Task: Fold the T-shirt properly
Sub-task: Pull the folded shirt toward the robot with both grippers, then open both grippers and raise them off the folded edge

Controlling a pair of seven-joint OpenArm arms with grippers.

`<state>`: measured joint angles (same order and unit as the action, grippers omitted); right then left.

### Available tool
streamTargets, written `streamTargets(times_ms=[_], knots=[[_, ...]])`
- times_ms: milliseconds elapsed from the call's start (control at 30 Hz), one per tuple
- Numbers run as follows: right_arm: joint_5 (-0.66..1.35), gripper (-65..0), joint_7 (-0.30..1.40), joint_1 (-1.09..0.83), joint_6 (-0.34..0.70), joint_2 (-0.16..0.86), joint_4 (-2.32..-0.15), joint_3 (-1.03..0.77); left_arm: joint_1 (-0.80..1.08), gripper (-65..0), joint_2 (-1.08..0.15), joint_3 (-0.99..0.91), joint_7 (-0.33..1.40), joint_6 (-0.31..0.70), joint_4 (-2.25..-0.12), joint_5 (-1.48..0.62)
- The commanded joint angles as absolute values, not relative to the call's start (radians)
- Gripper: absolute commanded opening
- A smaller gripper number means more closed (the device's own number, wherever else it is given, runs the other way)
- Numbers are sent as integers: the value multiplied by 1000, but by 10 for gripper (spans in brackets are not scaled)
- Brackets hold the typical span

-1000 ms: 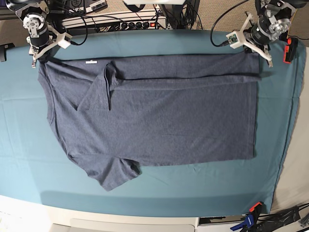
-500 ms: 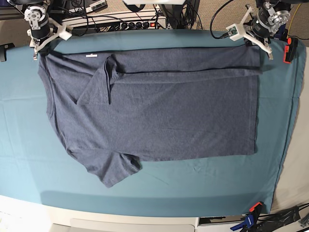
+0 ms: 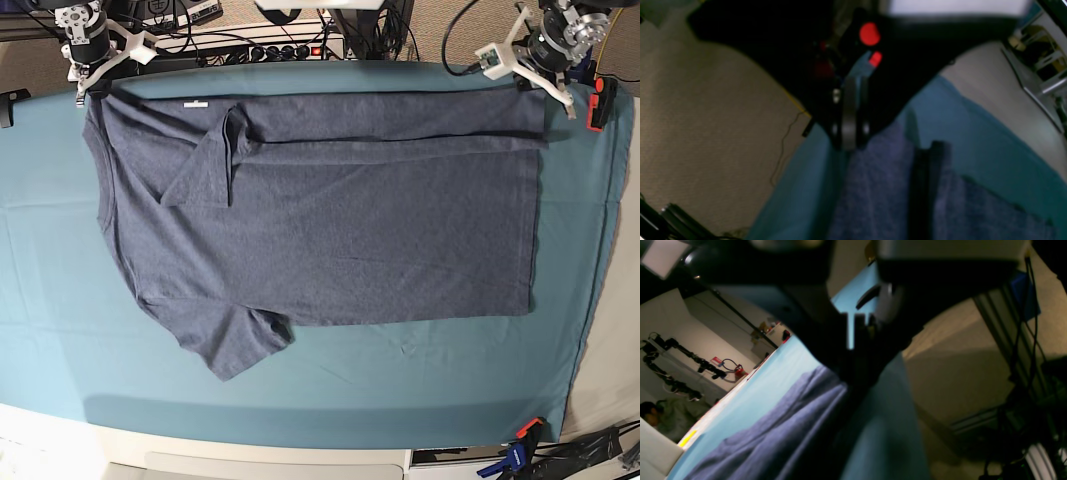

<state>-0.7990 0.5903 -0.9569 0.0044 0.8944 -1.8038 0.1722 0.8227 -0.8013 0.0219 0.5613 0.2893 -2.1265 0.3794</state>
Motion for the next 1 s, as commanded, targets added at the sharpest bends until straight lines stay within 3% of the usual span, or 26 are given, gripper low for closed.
streamTargets(times_ms=[0, 267, 867, 900, 967], knots=[[-801, -650, 609, -974, -1, 911, -1813, 146, 831, -650, -818, 7, 569, 284, -2141, 380], [-756, -650, 572, -1017, 2, 912, -1813, 5, 831, -650, -817, 1, 553, 285, -2141, 340], [-754, -650, 565, -1016, 3, 911, -1813, 0, 831, -650, -817, 1, 554, 284, -2141, 336], [-746, -639, 565, -1016, 3, 911, -1813, 0, 831, -650, -817, 1, 554, 284, -2141, 336], [-725, -525, 565, -1016, 3, 911, -1813, 0, 831, -599, -817, 1, 554, 284, -2141, 336]])
